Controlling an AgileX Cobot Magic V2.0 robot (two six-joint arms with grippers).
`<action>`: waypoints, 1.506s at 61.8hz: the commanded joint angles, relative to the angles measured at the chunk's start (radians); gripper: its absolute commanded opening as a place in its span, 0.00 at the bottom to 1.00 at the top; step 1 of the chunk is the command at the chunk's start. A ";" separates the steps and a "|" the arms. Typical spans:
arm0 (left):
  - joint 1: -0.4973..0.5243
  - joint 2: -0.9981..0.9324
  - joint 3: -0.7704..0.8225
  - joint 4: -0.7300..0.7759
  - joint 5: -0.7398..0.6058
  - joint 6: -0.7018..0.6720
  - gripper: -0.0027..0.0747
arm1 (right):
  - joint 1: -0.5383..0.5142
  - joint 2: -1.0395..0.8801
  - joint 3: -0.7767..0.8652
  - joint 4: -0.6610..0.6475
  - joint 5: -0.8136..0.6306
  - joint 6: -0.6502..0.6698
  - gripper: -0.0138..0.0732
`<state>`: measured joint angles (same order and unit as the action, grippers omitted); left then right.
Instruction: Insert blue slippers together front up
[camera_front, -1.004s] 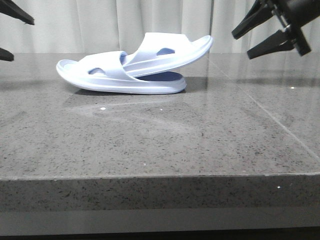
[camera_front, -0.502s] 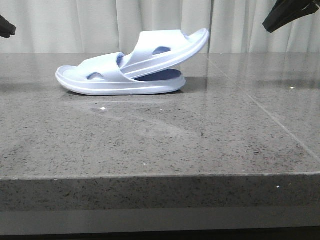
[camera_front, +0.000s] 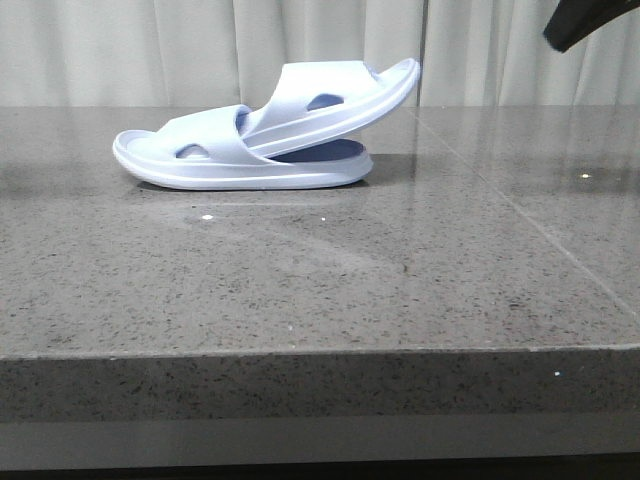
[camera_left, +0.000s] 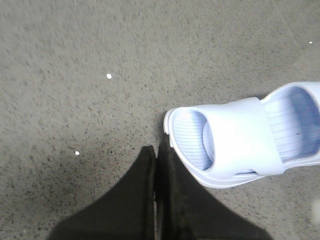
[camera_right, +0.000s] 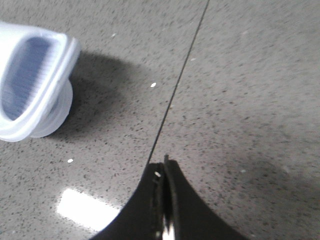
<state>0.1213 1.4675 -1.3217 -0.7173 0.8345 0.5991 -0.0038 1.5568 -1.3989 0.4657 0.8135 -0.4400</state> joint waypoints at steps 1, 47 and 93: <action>-0.046 -0.123 0.064 0.015 -0.178 0.001 0.01 | 0.008 -0.128 0.067 0.002 -0.168 -0.017 0.03; -0.103 -0.914 0.757 0.015 -0.675 0.073 0.01 | 0.228 -0.867 0.760 -0.023 -0.740 -0.103 0.03; -0.103 -1.249 0.909 0.028 -0.588 0.076 0.01 | 0.228 -1.231 0.992 -0.022 -0.747 -0.103 0.03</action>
<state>0.0264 0.2088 -0.3843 -0.6762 0.3124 0.6769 0.2231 0.3206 -0.3817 0.4392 0.1446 -0.5321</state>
